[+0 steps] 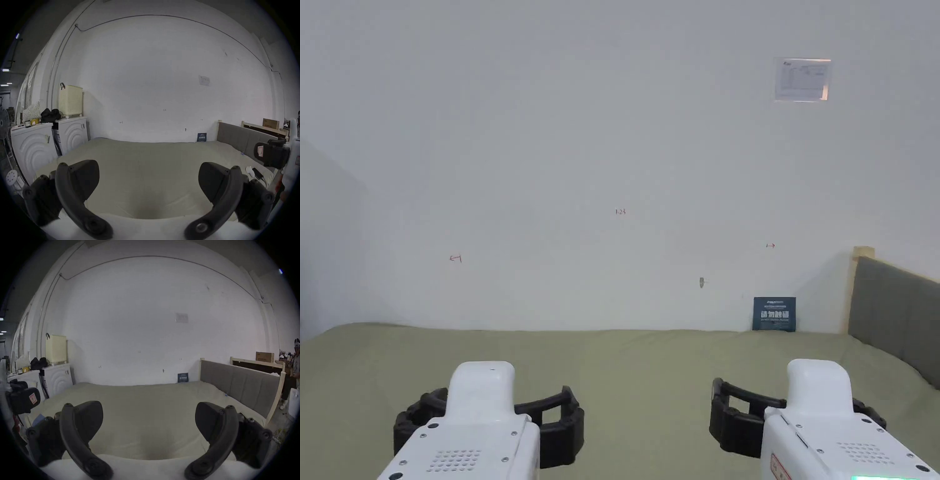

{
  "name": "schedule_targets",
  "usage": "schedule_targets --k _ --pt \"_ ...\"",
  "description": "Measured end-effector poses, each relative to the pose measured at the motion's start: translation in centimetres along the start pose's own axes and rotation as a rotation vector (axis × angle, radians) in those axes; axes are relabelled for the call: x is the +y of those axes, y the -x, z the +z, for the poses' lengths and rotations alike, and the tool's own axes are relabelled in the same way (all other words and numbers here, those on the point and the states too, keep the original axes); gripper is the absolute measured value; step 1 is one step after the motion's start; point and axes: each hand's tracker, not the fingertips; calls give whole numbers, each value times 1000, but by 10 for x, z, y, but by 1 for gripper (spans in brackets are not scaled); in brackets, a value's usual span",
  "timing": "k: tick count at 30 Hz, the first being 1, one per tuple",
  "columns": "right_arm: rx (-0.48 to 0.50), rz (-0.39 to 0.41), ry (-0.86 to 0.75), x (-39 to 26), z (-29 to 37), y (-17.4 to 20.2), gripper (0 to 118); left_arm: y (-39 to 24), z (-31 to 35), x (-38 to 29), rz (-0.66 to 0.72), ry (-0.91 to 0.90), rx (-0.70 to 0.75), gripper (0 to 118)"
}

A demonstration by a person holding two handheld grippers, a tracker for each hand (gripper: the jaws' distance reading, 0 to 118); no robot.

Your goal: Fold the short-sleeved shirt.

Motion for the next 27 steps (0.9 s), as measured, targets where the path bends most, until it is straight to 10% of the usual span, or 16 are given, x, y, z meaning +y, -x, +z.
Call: schedule_targets --k 7,27 --pt "120 -107 34 1 -11 -11 114 4 -13 -3 8 26 7 118" --pt "-25 69 50 6 -31 11 114 7 -32 5 3 54 -3 118"
